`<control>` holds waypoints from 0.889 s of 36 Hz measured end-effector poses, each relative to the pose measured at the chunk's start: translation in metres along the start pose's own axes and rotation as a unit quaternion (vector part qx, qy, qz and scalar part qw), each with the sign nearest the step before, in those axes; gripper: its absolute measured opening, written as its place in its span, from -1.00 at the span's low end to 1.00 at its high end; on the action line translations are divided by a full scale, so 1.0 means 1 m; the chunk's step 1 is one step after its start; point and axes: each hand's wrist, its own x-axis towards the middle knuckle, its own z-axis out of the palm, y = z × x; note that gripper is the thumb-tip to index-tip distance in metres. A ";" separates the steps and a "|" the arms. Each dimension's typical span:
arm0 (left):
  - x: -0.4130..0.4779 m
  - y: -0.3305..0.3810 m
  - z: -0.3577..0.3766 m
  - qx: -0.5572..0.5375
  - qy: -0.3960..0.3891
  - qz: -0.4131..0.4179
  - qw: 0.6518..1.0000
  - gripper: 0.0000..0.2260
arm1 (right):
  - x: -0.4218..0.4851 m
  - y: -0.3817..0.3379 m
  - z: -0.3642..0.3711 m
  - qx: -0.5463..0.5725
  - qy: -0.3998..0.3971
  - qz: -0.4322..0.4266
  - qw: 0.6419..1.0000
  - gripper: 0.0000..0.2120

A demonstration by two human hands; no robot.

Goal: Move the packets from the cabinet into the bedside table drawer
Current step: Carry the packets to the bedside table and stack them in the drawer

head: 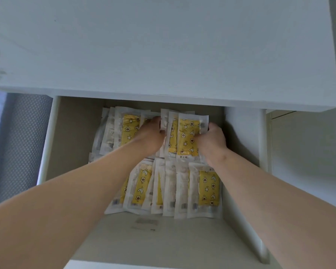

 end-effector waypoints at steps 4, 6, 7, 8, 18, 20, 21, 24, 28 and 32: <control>-0.011 -0.015 -0.004 0.091 0.077 0.054 0.991 -0.49 | -0.002 -0.001 -0.002 0.029 -0.008 0.011 0.999 -0.74; -0.014 -0.025 -0.006 0.146 0.062 0.088 0.983 -0.36 | -0.005 -0.003 -0.001 0.047 -0.027 0.008 0.998 -0.66; -0.013 -0.030 -0.006 0.166 0.039 0.096 0.981 -0.29 | -0.006 -0.004 0.000 0.051 -0.032 0.004 0.998 -0.60; -0.013 -0.033 -0.006 0.188 0.019 0.103 0.977 -0.23 | -0.007 -0.005 0.002 0.051 -0.034 0.005 0.998 -0.56; -0.006 -0.052 -0.014 0.255 0.002 0.109 0.961 -0.17 | -0.008 -0.025 0.035 -0.024 -0.029 0.025 0.999 -0.47; -0.005 -0.056 -0.019 0.260 0.000 0.108 0.959 -0.17 | -0.010 -0.028 0.037 -0.028 -0.035 0.030 0.999 -0.46; -0.005 -0.057 -0.020 0.261 -0.003 0.108 0.959 -0.17 | -0.011 -0.030 0.037 -0.031 -0.036 0.031 0.998 -0.44; -0.007 -0.058 -0.022 0.266 -0.011 0.108 0.958 -0.21 | -0.011 -0.033 0.036 -0.032 -0.039 0.039 0.998 -0.47; -0.012 -0.055 -0.021 0.286 -0.017 0.103 0.953 -0.33 | -0.008 -0.030 0.028 -0.033 -0.022 0.047 0.998 -0.68; -0.017 -0.051 -0.016 0.287 -0.042 0.108 0.951 -0.39 | -0.005 -0.022 0.017 -0.038 0.012 0.037 0.998 -0.93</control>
